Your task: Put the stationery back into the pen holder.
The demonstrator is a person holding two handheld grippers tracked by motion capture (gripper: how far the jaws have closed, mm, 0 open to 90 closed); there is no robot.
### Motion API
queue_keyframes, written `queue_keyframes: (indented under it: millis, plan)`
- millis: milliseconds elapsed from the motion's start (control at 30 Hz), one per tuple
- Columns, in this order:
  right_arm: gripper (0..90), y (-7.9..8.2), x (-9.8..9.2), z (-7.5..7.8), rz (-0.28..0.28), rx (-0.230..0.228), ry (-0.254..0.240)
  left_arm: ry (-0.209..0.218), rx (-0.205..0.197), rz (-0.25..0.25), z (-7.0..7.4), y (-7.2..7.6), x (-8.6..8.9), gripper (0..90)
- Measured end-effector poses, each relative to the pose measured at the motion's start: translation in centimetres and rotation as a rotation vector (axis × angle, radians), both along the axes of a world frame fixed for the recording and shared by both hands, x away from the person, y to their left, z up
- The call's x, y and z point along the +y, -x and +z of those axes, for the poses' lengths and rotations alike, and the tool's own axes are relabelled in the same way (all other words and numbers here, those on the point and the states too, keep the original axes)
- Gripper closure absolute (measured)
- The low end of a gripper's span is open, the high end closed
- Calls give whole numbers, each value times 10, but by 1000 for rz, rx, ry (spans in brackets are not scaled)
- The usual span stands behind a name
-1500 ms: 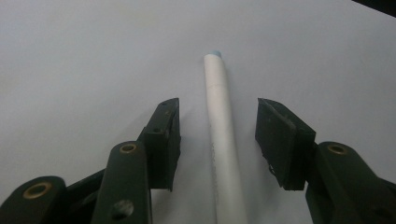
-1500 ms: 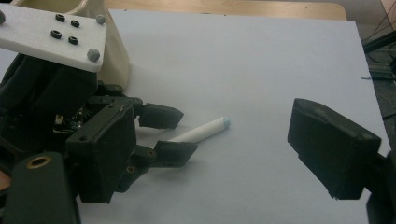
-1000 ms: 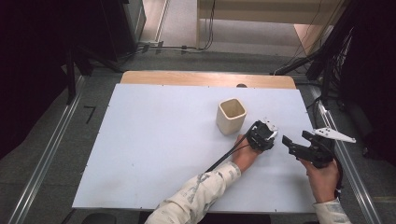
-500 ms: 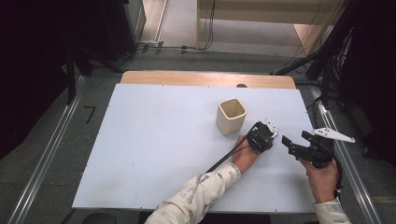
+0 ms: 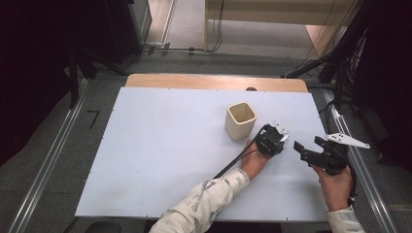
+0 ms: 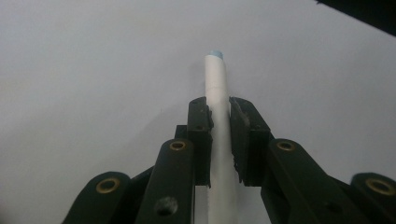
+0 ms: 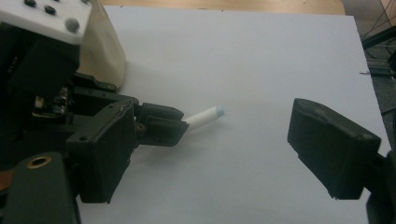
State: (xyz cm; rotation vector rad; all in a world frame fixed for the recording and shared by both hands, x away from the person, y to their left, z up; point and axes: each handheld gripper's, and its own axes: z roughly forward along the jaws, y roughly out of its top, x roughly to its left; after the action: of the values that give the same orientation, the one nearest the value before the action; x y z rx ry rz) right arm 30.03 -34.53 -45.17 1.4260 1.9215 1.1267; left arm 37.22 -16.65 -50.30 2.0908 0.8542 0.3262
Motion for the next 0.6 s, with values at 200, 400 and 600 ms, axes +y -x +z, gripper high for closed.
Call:
queue_keyframes:
  millis: [200,400,600]
  plan:
    - [137,0,0,0,-3,0,0,24,-16,-8,12,5,3,794]
    - [137,0,-1,0,-9,-1,0,57,-24,-2,28,7,10,794]
    - [138,1,0,0,-12,2,0,86,-35,3,44,9,19,794]
